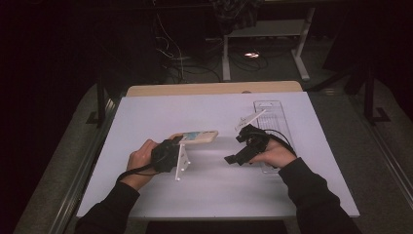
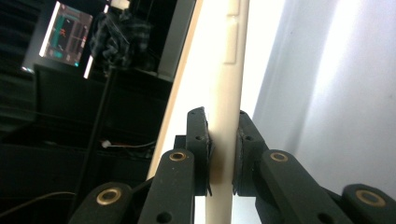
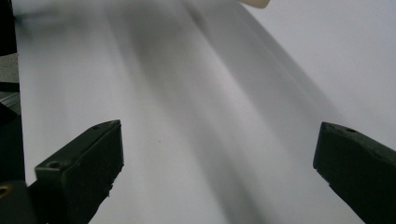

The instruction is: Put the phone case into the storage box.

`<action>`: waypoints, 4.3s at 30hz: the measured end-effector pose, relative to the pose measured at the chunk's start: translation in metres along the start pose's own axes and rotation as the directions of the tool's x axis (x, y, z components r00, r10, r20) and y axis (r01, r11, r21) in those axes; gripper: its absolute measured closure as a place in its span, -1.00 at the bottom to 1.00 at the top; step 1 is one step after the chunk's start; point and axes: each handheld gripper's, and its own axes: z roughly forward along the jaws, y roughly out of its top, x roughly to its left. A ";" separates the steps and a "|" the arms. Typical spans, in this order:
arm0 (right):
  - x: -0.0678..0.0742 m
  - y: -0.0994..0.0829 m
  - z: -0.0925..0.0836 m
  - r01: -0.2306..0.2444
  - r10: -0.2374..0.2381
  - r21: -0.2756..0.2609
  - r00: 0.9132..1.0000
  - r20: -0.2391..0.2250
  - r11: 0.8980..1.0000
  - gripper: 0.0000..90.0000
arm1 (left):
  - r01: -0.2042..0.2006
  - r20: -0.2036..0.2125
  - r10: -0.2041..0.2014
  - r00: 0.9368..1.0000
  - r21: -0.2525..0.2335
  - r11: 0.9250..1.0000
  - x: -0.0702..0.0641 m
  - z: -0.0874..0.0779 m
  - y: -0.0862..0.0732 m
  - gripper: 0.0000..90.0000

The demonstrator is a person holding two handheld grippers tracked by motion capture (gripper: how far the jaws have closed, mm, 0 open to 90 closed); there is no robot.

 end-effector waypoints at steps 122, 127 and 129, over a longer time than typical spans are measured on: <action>-0.003 0.047 0.021 -0.135 0.128 -0.144 0.990 -0.058 0.980 -1.00 | 0.838 0.240 -0.837 0.492 0.128 0.530 0.033 0.011 -0.014 0.77; -0.004 0.047 0.021 -0.147 0.138 -0.159 0.988 -0.068 0.976 -1.00 | 0.835 0.248 -0.832 0.496 0.128 0.535 0.030 0.012 -0.009 0.77; -0.004 0.047 0.021 -0.150 0.140 -0.161 0.988 -0.071 0.975 -1.00 | 0.834 0.252 -0.831 0.496 0.127 0.537 0.030 0.013 -0.007 0.77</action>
